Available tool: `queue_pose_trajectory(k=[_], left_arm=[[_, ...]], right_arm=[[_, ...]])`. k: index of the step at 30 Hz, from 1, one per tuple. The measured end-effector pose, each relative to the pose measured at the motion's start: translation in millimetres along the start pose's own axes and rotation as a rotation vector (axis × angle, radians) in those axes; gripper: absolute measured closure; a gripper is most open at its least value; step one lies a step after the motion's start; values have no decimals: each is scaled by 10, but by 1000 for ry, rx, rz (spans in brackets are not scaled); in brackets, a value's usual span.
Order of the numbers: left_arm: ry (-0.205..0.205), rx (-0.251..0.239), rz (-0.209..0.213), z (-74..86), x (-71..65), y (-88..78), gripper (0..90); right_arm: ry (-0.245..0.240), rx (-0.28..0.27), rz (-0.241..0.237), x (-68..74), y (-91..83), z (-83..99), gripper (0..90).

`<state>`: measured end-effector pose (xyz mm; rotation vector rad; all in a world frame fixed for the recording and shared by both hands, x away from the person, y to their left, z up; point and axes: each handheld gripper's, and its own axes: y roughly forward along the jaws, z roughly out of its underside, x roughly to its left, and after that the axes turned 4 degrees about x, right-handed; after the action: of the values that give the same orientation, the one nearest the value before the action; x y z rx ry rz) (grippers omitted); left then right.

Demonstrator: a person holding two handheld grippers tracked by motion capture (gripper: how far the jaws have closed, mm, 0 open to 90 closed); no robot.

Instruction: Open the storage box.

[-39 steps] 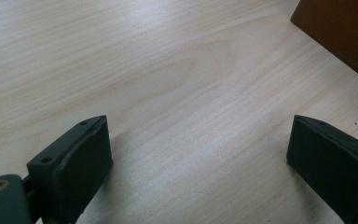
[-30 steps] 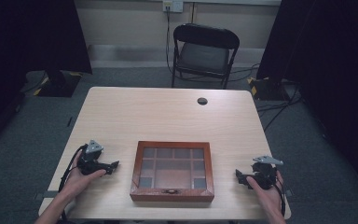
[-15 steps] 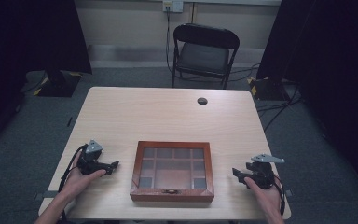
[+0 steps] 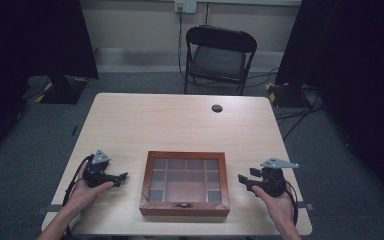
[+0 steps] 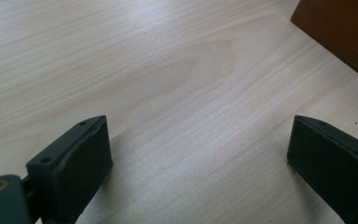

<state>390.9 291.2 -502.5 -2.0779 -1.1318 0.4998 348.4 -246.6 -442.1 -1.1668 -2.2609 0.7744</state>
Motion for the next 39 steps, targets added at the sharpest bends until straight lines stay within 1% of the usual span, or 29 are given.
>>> queue_pose_trajectory(k=[1, 2, 3, 4, 7, 8, 9, 11, 12, 13, 14, 15, 18, 19, 20, 22, 23, 25, 28, 29, 30, 31, 32, 33, 34, 35, 37, 38, 39], left_arm=[[-1, 0, 0, 0, 0, 0, 54], [-1, 0, 0, 0, 0, 0, 54], [-1, -1, 0, 0, 0, 0, 54], [-1, -1, 0, 0, 0, 0, 54], [0, 0, 0, 0, 0, 0, 54], [0, 0, 0, 0, 0, 0, 54], [0, 0, 0, 0, 0, 0, 54], [-1, -1, 0, 0, 0, 0, 54], [-1, -1, 0, 0, 0, 0, 54], [-2, -1, 2, 0, -1, 1, 54], [0, 0, 0, 0, 0, 0, 54], [-1, -1, 1, 0, 0, 0, 54], [-1, -1, 0, 0, 0, 0, 54], [0, 1, -2, 0, -1, 0, 54], [0, 1, -2, 0, -1, 0, 50], [-6, 1, -5, -1, -5, 3, 45], [-6, 3, -6, -1, -5, 4, 45], [-5, 3, -7, -2, -4, 3, 45], [-6, 3, -6, -1, -4, 4, 44], [-7, 2, -6, -1, -5, 5, 45], [-7, 2, -6, -1, -5, 5, 45], [-6, 3, -6, -1, -4, 4, 44], [-6, 3, -6, -1, -4, 4, 44], [-6, 3, -4, -1, -2, 3, 44], [-6, 3, -4, -1, -2, 3, 44], [-6, 3, -3, -1, -2, 3, 44], [-7, 2, -4, -1, -3, 4, 44], [-7, 2, -4, -1, -3, 4, 44], [-7, 2, -3, -1, -3, 4, 44]], right_arm=[[-12, -5, -23, 71, 17, -55, 437], [-12, -5, -23, 71, 17, -55, 437], [-21, -11, -50, 133, 36, -114, 447], [-25, -15, -64, 162, 47, -143, 453], [-44, -15, -98, 243, 80, -229, 468], [-44, -15, -98, 243, 80, -229, 468], [-62, -9, -120, 302, 104, -287, 479], [-84, -7, -143, 364, 121, -338, 493], [-84, -7, -143, 364, 121, -338, 493], [-95, -13, -170, 431, 141, -380, 506], [-95, -13, -170, 431, 141, -380, 506], [-108, -15, -199, 508, 169, -403, 513], [-122, -6, -246, 632, 222, -405, 523], [-134, 3, -258, 676, 236, -402, 528], [-134, 3, -258, 676, 236, -402, 528], [-157, 14, -279, 759, 258, -398, 535], [-176, 19, -301, 826, 277, -397, 548], [-193, 29, -318, 883, 302, -393, 563], [-214, 46, -353, 952, 347, -363, 590], [-224, 54, -361, 974, 359, -352, 605], [-224, 54, -361, 974, 359, -352, 605], [-242, 64, -383, 1020, 379, -332, 641], [-242, 64, -383, 1020, 379, -332, 641], [-261, 74, -403, 1060, 395, -314, 670], [-261, 74, -403, 1060, 395, -314, 670], [-273, 79, -434, 1098, 408, -294, 695], [-290, 86, -460, 1138, 421, -275, 718], [-300, 91, -468, 1160, 426, -268, 730], [-300, 91, -468, 1160, 426, -268, 730]])
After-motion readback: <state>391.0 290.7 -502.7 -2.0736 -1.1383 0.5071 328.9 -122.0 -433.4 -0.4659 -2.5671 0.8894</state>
